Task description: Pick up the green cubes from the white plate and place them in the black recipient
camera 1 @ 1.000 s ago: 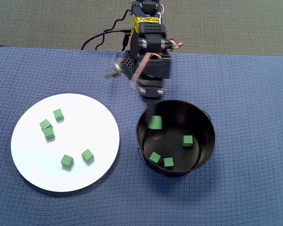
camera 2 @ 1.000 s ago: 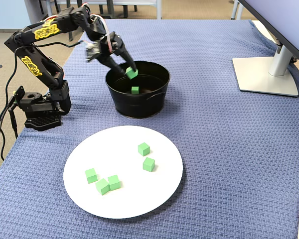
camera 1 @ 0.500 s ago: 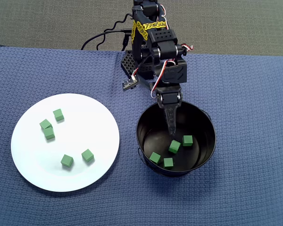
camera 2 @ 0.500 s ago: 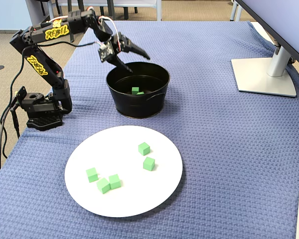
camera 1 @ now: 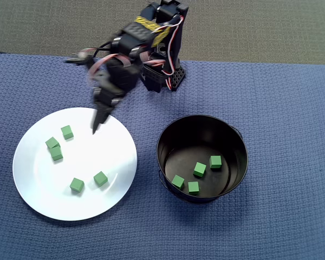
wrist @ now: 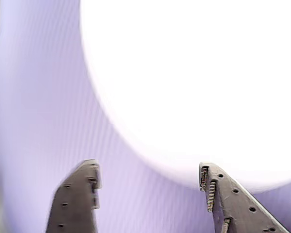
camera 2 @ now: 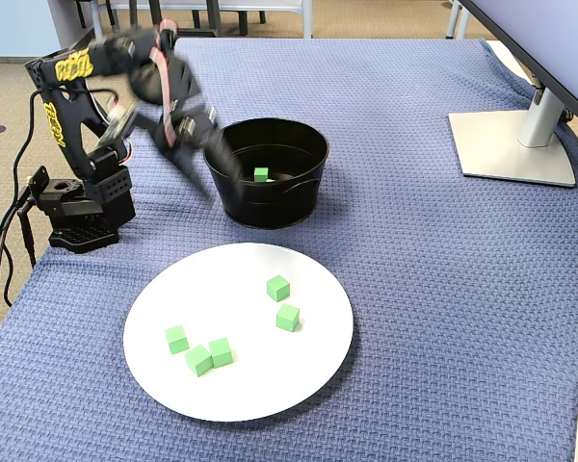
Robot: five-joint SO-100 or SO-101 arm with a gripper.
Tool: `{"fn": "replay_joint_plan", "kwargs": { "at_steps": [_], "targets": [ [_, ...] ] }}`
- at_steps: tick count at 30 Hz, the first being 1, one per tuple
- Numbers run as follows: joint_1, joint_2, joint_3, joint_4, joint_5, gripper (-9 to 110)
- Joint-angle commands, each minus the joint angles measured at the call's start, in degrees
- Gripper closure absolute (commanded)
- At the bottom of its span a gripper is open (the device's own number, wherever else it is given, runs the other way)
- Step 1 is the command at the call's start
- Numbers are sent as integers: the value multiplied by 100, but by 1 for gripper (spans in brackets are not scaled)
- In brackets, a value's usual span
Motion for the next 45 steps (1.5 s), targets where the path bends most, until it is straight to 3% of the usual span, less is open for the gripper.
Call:
{"fn": "replay_joint_plan", "kwargs": {
  "at_steps": [1,10,14,17,22,28,45],
  "targets": [
    [624,-765,185,-923,-1767,82],
    [1125,-1389,993,-2602,-5168,78],
    [1239,-1081,1011,-1969,-6504,79],
    [1327,-940,844,-1433,-6961,79],
    [1389,-1274,686,-791,-6759,80],
    [1380,-1819,782,-993,-6486,80],
    [2118,-2716,-237,-1151,-7620,81]
  ]
}}
